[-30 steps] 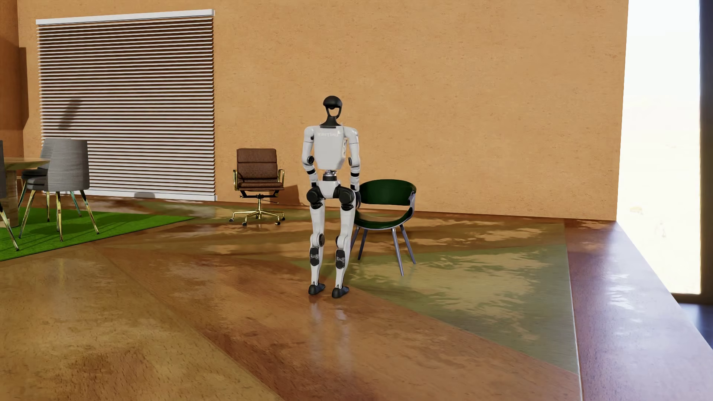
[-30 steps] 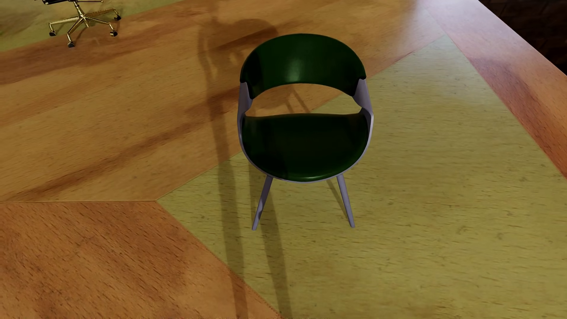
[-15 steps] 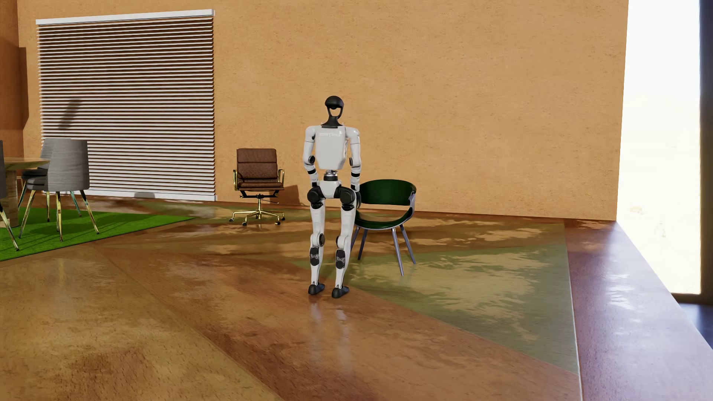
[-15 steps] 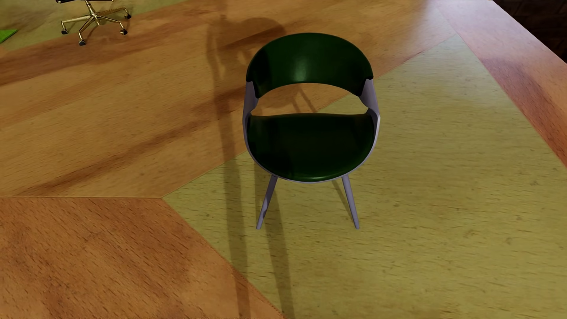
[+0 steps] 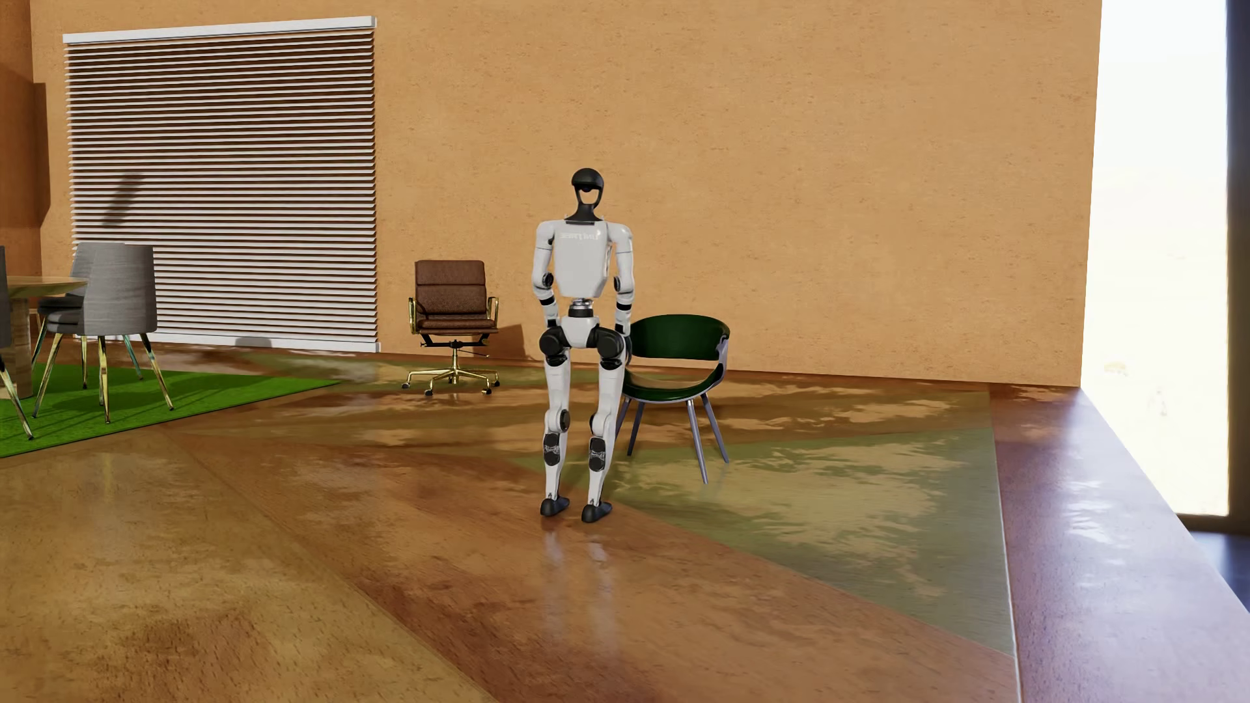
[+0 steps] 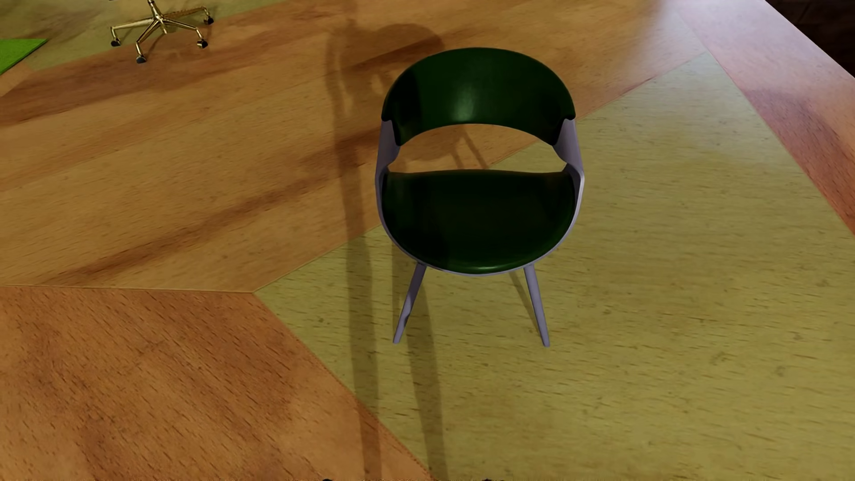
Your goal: Go to the chair
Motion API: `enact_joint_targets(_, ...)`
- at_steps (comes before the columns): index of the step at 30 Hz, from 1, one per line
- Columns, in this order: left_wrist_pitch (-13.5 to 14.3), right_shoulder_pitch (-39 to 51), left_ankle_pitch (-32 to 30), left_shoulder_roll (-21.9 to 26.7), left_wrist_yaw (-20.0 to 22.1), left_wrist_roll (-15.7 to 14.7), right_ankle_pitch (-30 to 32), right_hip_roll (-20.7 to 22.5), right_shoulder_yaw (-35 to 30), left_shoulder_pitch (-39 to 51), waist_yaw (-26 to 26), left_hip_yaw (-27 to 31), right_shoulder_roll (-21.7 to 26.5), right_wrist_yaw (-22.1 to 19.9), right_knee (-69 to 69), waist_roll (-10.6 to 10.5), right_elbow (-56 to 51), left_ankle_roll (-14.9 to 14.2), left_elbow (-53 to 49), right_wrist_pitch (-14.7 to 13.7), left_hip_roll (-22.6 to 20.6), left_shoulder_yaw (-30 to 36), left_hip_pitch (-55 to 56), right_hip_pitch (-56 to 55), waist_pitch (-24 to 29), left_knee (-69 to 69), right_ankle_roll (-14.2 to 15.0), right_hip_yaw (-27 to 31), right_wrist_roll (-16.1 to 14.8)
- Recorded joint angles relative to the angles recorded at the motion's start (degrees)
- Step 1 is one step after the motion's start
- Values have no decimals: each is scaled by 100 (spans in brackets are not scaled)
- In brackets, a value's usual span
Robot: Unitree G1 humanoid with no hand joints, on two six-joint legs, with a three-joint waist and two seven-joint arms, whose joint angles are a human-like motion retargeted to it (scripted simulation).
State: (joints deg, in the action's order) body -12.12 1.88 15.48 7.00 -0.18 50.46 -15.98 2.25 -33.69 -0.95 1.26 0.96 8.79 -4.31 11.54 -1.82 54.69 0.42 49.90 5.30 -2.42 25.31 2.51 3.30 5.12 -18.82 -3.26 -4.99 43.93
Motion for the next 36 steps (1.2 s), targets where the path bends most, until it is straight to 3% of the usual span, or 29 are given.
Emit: enact_joint_targets(36, -34, -4, 5, 9, 45, -60, -31, -62, -151, -13, 11, 133, 95, -9, 21, -17, -8, 29, 39, 85, -79, 19, 45, 14, -47, -79, 37, -141, -116)
